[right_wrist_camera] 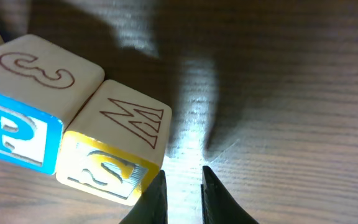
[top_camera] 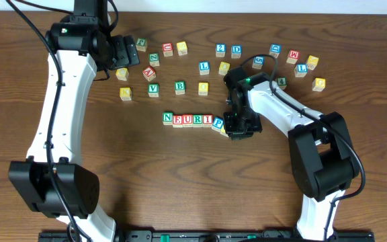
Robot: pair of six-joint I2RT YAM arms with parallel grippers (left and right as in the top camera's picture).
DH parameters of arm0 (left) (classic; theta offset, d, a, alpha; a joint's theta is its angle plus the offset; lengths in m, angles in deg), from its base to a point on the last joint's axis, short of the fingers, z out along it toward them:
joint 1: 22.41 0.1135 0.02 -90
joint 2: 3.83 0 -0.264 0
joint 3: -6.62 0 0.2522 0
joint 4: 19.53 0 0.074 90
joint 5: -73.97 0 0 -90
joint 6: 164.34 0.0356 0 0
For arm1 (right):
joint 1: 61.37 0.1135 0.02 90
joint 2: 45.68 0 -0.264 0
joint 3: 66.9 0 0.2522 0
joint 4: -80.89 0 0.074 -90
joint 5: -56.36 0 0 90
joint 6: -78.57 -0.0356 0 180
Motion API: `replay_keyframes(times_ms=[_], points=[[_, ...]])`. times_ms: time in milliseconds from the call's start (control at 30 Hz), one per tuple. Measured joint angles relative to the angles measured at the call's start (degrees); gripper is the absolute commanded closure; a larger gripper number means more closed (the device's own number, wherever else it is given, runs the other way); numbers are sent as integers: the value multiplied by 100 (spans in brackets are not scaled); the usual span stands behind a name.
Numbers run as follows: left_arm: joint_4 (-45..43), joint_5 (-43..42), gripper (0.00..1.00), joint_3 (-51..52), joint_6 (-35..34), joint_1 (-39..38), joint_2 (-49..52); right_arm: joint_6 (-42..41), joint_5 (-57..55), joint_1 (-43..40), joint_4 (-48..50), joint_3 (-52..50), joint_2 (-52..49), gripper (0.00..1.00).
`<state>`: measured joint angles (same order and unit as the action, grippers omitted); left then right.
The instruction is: Spell out NEURIPS
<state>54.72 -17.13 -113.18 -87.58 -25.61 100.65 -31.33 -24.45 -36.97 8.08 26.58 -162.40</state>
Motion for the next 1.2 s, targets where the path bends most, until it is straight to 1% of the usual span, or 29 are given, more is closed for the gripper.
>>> replay_keyframes(times_ms=[133,300,700,833,1000,1100,1133,1200], points=[[0,0,2,-2,0,0,0,-2,-22,-11,177,-2,0,85],[2,0,2,-2,0,0,0,-2,-26,-11,671,-2,0,84],[11,0,2,-2,0,0,0,4,-44,-57,1019,-2,0,79],[11,0,2,-2,0,0,0,26,-42,-72,1008,-2,0,78],[15,0,1,-2,0,0,0,155,-39,-101,369,146,9,79],[120,0,7,-2,4,0,0,212,-35,-96,52,247,37,81],[155,-2,12,-2,7,0,0,221,-33,-90,-44,269,46,82],[258,0,30,0,44,0,0,247,-15,-50,-164,273,63,83]])
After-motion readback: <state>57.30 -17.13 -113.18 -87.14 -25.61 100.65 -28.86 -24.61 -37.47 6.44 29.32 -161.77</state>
